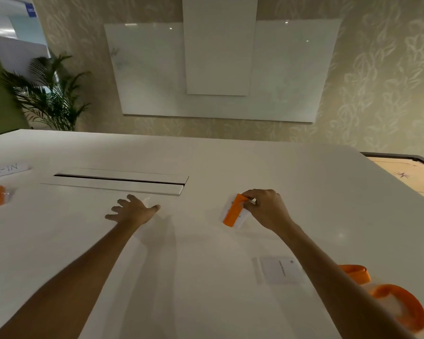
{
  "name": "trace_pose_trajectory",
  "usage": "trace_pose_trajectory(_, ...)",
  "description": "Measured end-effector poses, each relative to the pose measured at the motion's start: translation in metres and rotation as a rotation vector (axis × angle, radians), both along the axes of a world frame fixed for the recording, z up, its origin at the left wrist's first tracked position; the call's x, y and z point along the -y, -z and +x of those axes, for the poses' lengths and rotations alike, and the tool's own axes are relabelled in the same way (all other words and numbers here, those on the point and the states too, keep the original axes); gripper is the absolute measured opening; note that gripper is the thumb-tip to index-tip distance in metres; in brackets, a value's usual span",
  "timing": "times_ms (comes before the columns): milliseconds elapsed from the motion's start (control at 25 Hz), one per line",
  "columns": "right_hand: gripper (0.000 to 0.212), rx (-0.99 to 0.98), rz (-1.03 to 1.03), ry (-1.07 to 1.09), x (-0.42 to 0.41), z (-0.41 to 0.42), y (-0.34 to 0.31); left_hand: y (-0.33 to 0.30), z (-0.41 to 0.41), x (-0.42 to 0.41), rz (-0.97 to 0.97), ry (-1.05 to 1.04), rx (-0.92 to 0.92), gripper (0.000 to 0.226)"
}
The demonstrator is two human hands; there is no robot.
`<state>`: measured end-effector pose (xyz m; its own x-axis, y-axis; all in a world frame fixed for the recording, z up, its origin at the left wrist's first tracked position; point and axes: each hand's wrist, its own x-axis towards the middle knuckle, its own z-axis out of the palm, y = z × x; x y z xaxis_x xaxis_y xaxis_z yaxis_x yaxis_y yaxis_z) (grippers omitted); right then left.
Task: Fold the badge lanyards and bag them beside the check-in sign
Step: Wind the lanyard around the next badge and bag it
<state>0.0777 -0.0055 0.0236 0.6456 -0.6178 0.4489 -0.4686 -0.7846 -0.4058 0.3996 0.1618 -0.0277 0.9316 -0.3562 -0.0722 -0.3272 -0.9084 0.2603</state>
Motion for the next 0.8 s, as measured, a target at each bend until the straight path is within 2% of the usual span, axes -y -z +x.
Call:
trace_pose_trajectory(120,0.018,-0.009,0.002,-0.011,-0.001,0.005,0.004,0.005,0.004,-0.004,0.001,-0.056,-0.038,0.116)
trace_pose_trajectory(400,0.019,-0.005,0.004,-0.033,-0.002,0.006,0.008,0.004,0.002,-0.006,-0.123,-0.109,-0.008,0.088)
trace_pose_trajectory(560,0.018,0.011,0.006,-0.036,-0.003,0.006,0.005,-0.006,0.0,-0.005,-0.244,0.001,0.026,0.092)
trace_pose_trajectory(800,0.02,0.058,0.03,-0.014,-0.006,0.001,0.0,-0.017,-0.025,0.004,-0.575,0.271,-0.043,0.088)
